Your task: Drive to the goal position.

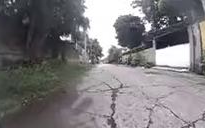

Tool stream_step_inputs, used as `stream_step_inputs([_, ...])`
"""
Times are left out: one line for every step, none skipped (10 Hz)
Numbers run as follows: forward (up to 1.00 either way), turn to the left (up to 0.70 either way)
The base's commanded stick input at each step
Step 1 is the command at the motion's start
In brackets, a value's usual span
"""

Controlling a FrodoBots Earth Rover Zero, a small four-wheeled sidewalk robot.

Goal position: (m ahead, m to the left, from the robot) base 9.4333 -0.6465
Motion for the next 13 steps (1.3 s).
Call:
stream_step_inputs([0.70,0.00])
stream_step_inputs([0.70,0.00])
stream_step_inputs([0.70,0.00])
stream_step_inputs([0.70,-0.01])
stream_step_inputs([0.70,-0.08])
stream_step_inputs([0.70,-0.17])
stream_step_inputs([0.70,-0.35])
stream_step_inputs([0.70,-0.19])
stream_step_inputs([0.70,0.00])
stream_step_inputs([0.70,0.00])
stream_step_inputs([0.70,0.00])
stream_step_inputs([0.70,0.00])
stream_step_inputs([0.70,0.00])
